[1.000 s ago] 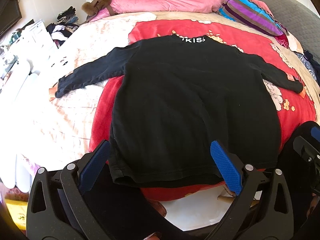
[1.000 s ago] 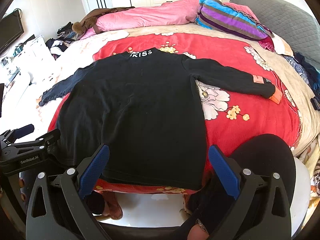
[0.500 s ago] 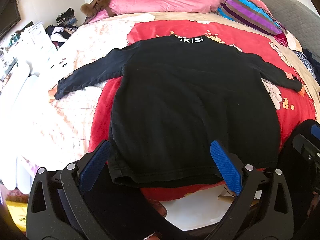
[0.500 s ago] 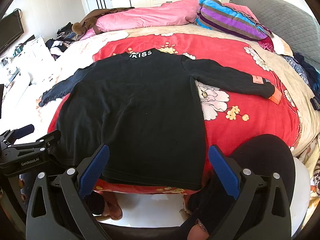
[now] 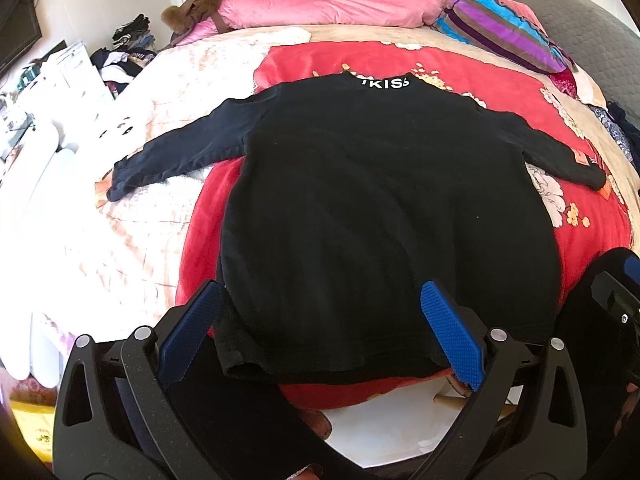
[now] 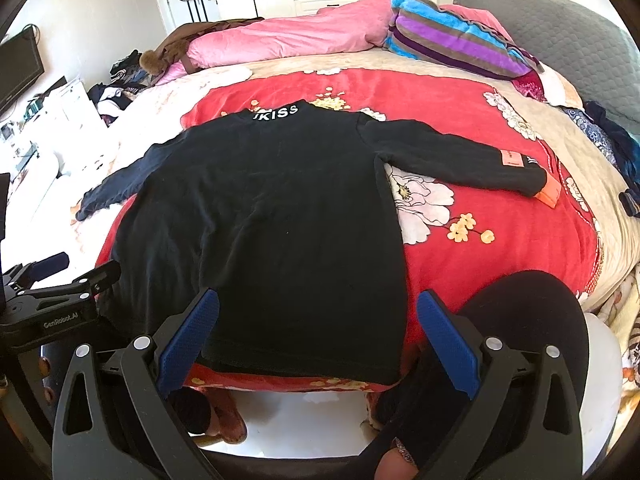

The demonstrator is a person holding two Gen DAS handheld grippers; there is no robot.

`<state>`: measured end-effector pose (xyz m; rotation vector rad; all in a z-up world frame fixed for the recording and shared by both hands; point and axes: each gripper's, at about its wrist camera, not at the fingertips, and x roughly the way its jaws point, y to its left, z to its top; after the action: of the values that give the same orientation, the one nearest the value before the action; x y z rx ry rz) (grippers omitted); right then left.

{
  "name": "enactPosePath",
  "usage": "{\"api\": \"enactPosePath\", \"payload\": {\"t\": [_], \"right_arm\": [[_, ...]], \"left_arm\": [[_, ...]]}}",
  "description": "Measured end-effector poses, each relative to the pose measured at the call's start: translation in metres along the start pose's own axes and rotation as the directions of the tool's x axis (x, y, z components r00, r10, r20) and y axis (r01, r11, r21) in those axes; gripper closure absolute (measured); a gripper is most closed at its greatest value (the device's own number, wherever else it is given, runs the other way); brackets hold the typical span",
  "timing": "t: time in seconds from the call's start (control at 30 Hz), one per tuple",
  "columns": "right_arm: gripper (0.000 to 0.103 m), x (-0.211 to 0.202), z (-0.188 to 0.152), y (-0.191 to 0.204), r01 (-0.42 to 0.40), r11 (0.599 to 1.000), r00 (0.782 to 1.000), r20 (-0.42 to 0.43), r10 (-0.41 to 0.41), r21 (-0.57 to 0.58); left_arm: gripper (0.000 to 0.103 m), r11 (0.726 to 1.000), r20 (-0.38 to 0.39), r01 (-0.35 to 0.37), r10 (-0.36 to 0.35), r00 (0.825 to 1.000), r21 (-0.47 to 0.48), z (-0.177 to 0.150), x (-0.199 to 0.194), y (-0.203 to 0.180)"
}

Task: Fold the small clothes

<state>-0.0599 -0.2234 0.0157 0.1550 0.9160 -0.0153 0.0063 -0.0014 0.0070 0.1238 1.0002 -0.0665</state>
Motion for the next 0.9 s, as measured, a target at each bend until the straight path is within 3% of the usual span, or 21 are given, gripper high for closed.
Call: {"api": "enactPosePath", "payload": {"t": [0.23,0.53,0.9], "right_arm": [[0.004,0.01,0.016,-0.018,0.005,0.999,1.0,-0.01,-0.004,0.047],[0.004,0.027,0.061,-0.077,0.106,0.981,0.994,0.022,-0.111,0.163],[0.004,0.046,0.117,-0.118,0.151,0.951,0.983,0.066,-0.174,0.27]], "left_arm": [[0.009,1.0,0.011,0.012,-0.012,1.0,0.0,0.021,0.006,-0.008],[0.009,1.0,0.032,-0.001,0.001,0.999,-0.017,0.062,0.02,-0.02],[0.009,1.0,0.054,0.001,0.0,0.999,-0.021,0.102,0.034,-0.035]]}}
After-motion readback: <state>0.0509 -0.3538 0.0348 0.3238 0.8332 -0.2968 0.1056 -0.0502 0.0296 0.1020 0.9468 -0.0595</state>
